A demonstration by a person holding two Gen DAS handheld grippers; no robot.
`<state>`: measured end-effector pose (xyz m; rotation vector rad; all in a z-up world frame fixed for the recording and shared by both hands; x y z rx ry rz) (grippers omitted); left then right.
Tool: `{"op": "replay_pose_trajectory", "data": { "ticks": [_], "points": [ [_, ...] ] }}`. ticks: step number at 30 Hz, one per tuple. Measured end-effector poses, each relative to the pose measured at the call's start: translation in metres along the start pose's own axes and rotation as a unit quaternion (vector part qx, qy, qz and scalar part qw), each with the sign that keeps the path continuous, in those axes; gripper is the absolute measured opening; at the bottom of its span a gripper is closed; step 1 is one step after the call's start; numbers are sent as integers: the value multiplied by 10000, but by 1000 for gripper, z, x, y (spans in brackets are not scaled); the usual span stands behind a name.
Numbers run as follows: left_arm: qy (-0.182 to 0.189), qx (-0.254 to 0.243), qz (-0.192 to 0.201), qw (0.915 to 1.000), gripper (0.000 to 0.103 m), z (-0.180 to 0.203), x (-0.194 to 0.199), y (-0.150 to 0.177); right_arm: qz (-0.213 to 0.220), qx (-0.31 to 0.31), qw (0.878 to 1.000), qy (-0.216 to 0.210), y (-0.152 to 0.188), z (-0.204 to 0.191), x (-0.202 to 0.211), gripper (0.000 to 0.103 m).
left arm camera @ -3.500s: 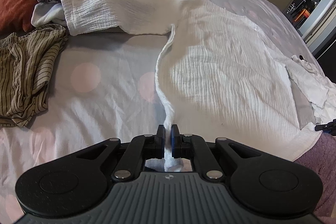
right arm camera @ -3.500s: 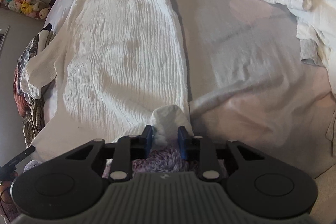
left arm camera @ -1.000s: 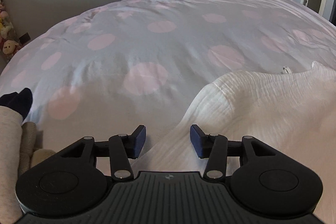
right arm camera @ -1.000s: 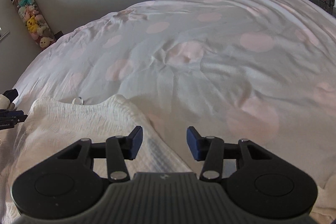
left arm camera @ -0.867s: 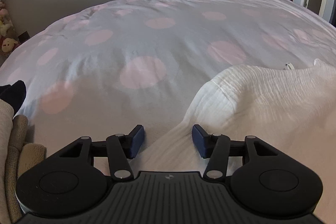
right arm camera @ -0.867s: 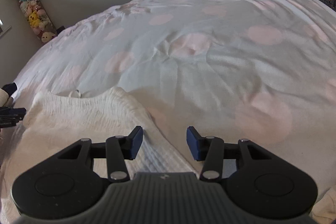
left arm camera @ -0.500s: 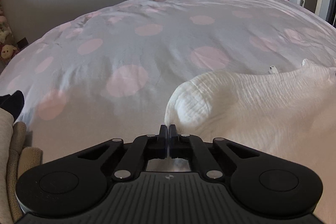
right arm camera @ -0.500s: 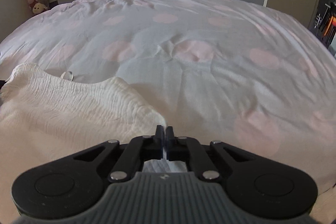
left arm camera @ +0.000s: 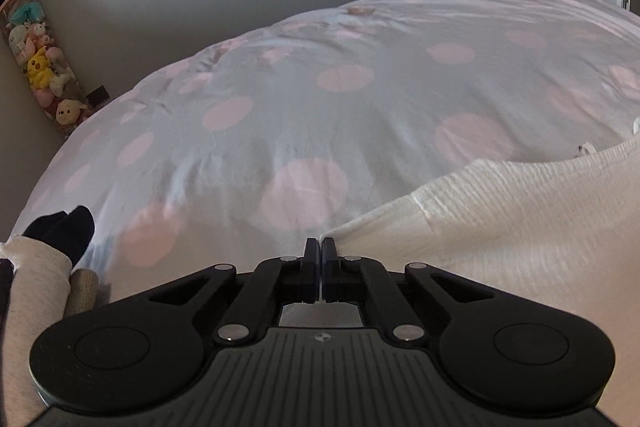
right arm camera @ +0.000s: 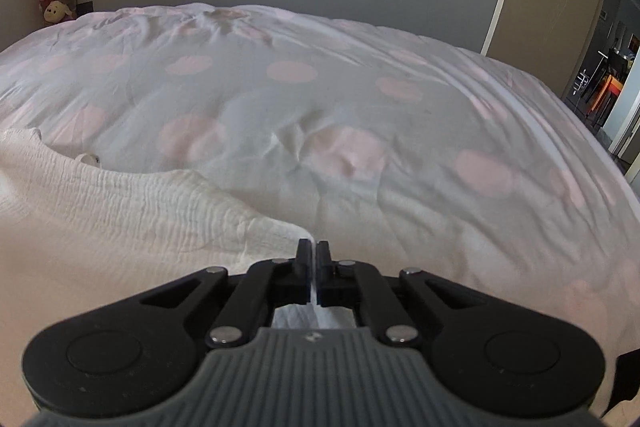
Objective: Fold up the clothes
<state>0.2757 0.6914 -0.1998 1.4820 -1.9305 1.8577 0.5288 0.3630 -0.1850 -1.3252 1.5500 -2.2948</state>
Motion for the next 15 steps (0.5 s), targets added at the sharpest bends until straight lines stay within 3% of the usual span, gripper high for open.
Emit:
{"op": "replay_pose_trajectory", "data": {
  "ticks": [5, 8, 10, 15],
  "points": [
    [-111, -177, -7, 9998, 0, 3, -4, 6, -194, -511, 9982, -243, 15, 5, -10, 8],
    [-136, -208, -1, 9997, 15, 0, 5, 5, -165, -857, 9959, -247, 12, 17, 1, 44],
    [-115, -103, 81, 9998, 28, -5, 20, 6, -101, -935, 9953, -215, 11, 31, 19, 44],
    [-65, 101, 27, 9999, 34, -14, 64, 19, -161, -1197, 9925, 177, 26, 86, 78, 44]
  ]
}}
Point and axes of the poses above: each gripper's, at about its wrist camera, not at the fingertips, and x roughly against the way its jaws point, z to its right, y to its underside, the point moved 7 cm from there along -x, roughly the way its jaws point, and after that the axes turned 6 degrees about z, right-handed, at the moved point
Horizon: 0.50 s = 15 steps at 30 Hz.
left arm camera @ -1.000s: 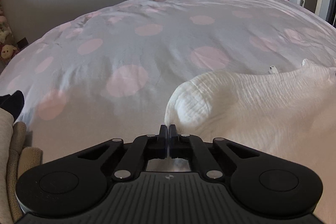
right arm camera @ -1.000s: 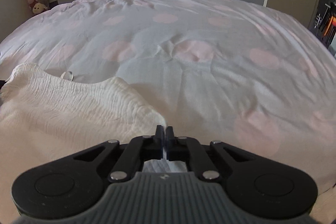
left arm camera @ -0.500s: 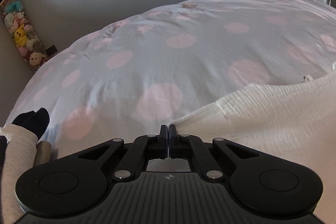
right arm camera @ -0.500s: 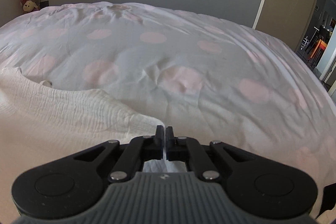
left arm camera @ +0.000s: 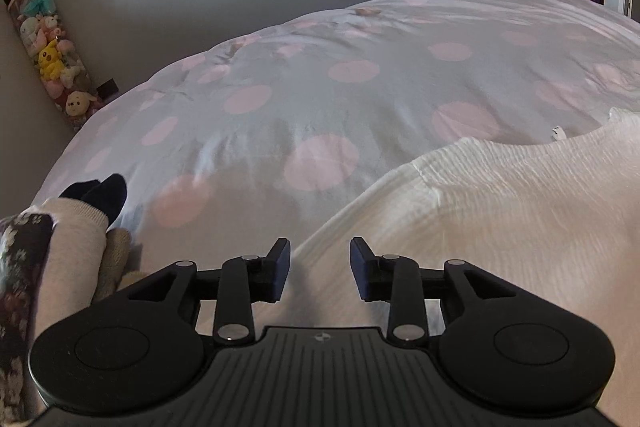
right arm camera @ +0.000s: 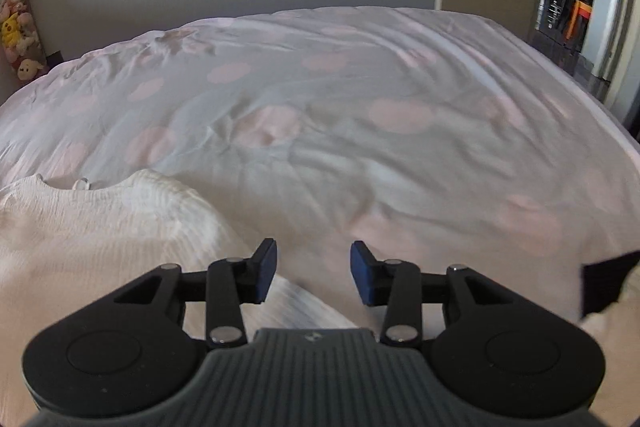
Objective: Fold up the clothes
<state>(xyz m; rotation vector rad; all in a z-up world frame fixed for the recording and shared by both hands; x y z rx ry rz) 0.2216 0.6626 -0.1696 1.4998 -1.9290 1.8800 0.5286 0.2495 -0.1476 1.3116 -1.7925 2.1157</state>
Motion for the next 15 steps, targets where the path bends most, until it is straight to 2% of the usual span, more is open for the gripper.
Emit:
{"op": "replay_pose_trajectory", "data": {
  "ticks": [4, 9, 15],
  "points": [
    [21, -342, -106, 9994, 38, 2, 41, 14, -48, -287, 9985, 459, 9, 60, 59, 44],
    [64, -336, -154, 9993, 44, 0, 97, 30, -51, -596, 9938, 937, 29, 129, 141, 44],
    [84, -137, -262, 9995, 45, 3, 153, 62, -236, -1127, 9871, 1109, 66, 185, 218, 45]
  ]
}}
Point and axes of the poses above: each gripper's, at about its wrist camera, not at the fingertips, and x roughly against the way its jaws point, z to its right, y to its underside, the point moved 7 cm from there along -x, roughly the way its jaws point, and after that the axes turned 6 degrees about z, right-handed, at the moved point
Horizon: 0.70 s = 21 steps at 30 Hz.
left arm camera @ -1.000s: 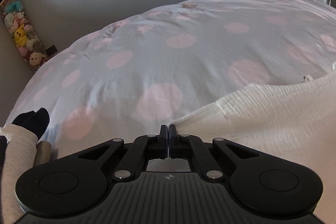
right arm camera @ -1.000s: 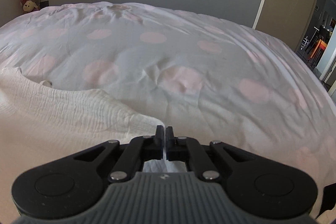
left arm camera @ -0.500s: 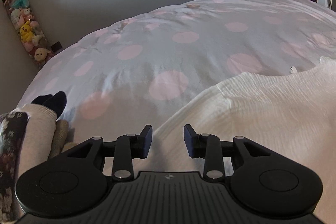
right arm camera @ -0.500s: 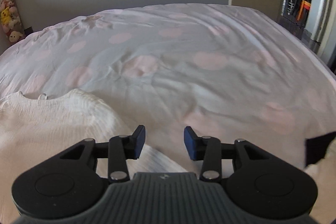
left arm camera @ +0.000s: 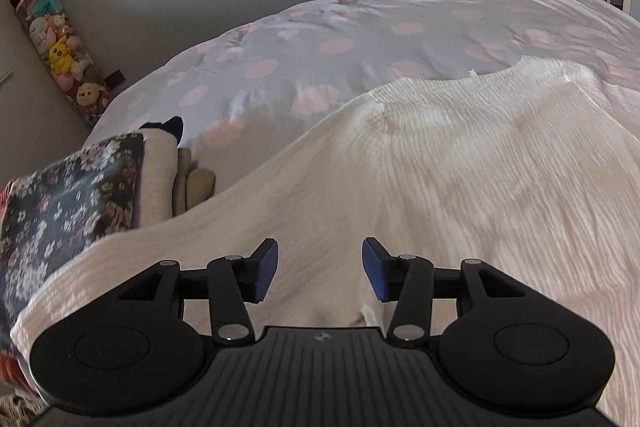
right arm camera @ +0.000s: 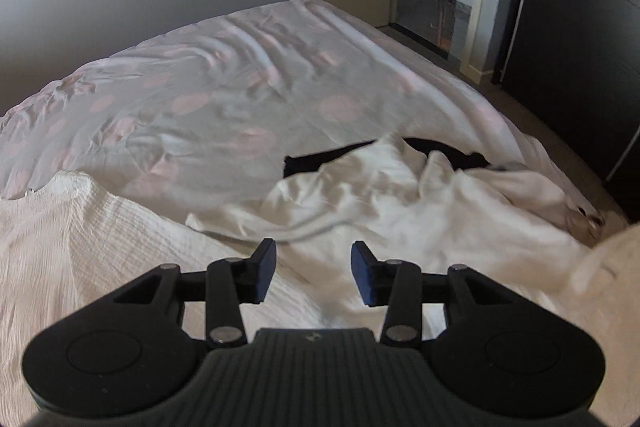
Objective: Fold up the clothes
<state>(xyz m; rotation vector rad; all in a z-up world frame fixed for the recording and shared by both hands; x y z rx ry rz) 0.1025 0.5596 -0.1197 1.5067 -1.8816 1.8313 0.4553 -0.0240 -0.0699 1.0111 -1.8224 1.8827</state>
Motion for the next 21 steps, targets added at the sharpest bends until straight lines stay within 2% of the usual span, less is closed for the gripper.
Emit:
{"op": "replay_pose_trajectory", "data": {
  "ticks": [6, 11, 13, 14, 15, 17, 21],
  "points": [
    [-12, 125, -119, 9998, 45, 16, 37, 42, -334, -466, 9981, -246, 45, 17, 17, 45],
    [-106, 526, -191, 9984, 45, 20, 47, 73, -657, -870, 9938, -215, 75, 23, -5, 45],
    [-202, 681, -323, 9969, 45, 17, 49, 79, -619, -915, 9937, -186, 79, 22, -13, 42],
    [-244, 769, -414, 9959, 45, 15, 50, 81, -589, -930, 9938, -170, 80, 21, -16, 36],
    [-281, 846, -456, 9950, 45, 13, 51, 82, -514, -913, 9944, -148, 75, 19, -14, 22],
    [-340, 959, -357, 9942, 45, 9, 53, 80, -363, -879, 9954, -104, 65, 16, -11, 9],
    [-403, 1039, -251, 9934, 45, 7, 51, 77, -61, -811, 9967, -17, 45, 8, -4, 4]
  ]
}}
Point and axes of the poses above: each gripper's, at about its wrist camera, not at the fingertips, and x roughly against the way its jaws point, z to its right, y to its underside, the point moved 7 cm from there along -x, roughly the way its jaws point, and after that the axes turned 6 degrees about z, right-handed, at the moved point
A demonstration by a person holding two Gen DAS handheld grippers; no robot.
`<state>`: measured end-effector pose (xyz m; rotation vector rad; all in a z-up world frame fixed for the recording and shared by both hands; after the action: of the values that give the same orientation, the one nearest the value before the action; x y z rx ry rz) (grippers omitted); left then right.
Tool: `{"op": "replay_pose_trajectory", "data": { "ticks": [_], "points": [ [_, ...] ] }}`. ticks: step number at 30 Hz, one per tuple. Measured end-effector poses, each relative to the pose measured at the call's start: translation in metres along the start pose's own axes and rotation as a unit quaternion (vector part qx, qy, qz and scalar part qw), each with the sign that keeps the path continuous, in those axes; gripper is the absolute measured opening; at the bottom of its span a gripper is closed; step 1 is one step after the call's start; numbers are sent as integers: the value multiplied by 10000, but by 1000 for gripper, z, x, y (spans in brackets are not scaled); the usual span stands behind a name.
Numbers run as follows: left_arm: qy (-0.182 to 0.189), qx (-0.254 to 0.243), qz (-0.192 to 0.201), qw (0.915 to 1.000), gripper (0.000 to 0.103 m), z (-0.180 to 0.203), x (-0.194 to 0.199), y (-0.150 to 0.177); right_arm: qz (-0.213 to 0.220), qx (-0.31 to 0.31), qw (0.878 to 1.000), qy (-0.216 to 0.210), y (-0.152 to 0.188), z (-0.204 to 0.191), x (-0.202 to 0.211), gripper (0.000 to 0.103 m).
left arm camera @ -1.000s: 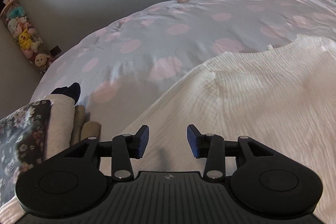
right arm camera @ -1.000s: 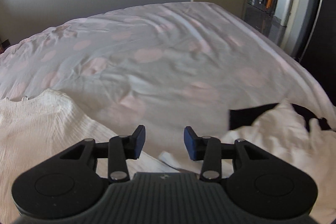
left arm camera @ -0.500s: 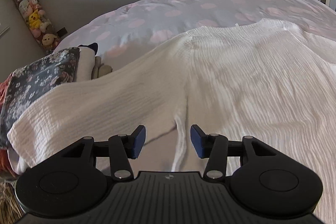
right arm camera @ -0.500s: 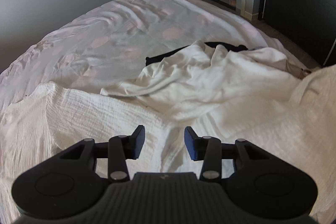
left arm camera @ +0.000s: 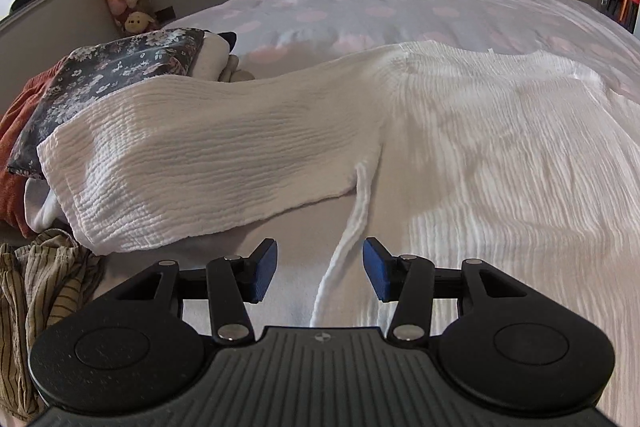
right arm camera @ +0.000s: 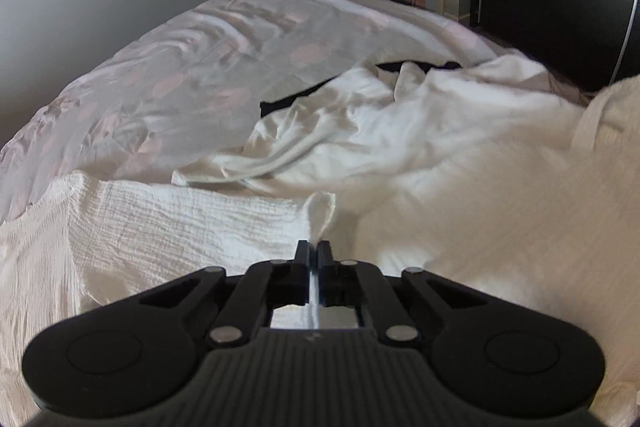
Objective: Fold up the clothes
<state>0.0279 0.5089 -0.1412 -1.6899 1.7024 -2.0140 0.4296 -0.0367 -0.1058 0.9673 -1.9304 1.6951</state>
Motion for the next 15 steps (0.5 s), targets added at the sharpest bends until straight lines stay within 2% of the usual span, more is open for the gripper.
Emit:
{"op": "replay_pose_trajectory", "data": {
  "ticks": [4, 7, 9, 15],
  "points": [
    [-17, -228, -94, 9997, 45, 9, -17, -1, 307, 87, 9995, 79, -35, -19, 15, 3],
    [-79, -340, -124, 9993, 45, 13, -31, -5, 505, 169, 9986, 40, -66, -48, 30, 3],
    [-69, -331, -103, 9994, 45, 12, -37, -7, 626, 356, 9974, -33, -85, -78, 40, 3],
    [58, -229, -211, 9995, 45, 4, -48, -3, 976, 968, 9884, -646, -124, -210, 71, 3]
  ]
}}
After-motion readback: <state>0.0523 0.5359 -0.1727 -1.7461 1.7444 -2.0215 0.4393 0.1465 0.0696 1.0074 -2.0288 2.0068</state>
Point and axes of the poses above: each gripper's, at about its wrist camera, not at the fingertips, and x roughly against the way its jaws point, z to its right, y to its underside, the point moved 7 cm from there along -x, roughly the way its jaws point, and after that the axes turned 6 degrees about z, right-handed, at the moved point
